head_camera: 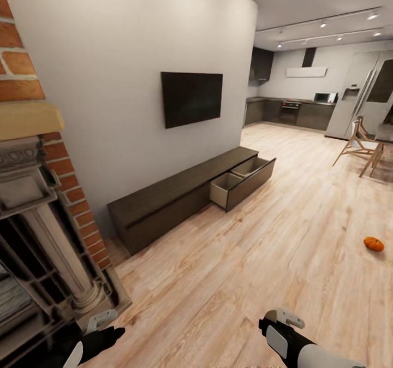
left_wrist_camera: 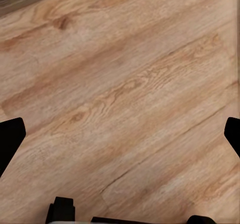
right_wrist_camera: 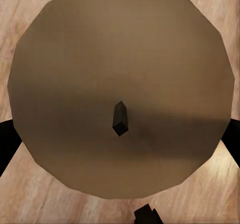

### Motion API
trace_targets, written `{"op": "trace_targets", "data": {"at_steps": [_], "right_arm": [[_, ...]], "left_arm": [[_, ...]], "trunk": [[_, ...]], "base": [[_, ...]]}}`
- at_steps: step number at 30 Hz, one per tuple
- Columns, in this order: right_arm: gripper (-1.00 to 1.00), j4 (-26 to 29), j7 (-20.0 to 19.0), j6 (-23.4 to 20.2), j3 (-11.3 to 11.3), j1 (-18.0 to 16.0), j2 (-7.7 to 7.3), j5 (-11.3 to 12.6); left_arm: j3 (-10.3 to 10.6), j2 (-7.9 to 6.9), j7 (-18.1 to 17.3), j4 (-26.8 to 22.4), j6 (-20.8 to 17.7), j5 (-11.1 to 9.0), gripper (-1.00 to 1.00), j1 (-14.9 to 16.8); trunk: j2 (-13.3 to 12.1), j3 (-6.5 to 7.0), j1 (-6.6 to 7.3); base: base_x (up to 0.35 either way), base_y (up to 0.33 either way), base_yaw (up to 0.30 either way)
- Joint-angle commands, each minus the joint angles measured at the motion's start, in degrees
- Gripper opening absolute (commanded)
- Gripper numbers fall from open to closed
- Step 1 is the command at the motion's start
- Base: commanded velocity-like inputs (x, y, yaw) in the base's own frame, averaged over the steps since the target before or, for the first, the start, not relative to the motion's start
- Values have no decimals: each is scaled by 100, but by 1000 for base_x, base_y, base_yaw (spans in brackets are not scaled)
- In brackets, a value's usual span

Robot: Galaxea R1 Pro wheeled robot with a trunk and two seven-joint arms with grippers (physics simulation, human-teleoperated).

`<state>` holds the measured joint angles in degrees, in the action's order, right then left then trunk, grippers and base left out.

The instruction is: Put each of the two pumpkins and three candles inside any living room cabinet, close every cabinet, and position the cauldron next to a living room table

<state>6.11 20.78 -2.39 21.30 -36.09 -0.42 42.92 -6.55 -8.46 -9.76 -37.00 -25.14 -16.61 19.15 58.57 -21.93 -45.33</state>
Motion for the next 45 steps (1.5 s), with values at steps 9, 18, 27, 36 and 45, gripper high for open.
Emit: {"op": "trace_targets", "data": {"at_steps": [9,18,27,36,45], "right_arm": [[-100,13,31,88,59,-3,-2,16],[-100,7,31,98,59,-3,-2,20],[-100,-54,31,117,59,-3,3,15],[-100,-57,31,285,59,-3,34,11],[-100,-57,31,291,59,-3,34,11]], "left_arm": [[9,2,-15,-9,-44,-35,100,1],[14,2,-17,-9,-44,-43,100,1],[29,2,-17,218,-36,-20,100,1],[30,4,-17,246,-35,-18,100,1],[27,4,-17,245,79,-26,100,0]], "trunk": [[5,-61,0],[5,-115,0],[5,-157,0],[5,-159,0],[5,-159,0]], "base": [[42,0,-226],[150,0,-225],[291,-44,-137],[317,-82,-76],[318,-85,-219]]}}
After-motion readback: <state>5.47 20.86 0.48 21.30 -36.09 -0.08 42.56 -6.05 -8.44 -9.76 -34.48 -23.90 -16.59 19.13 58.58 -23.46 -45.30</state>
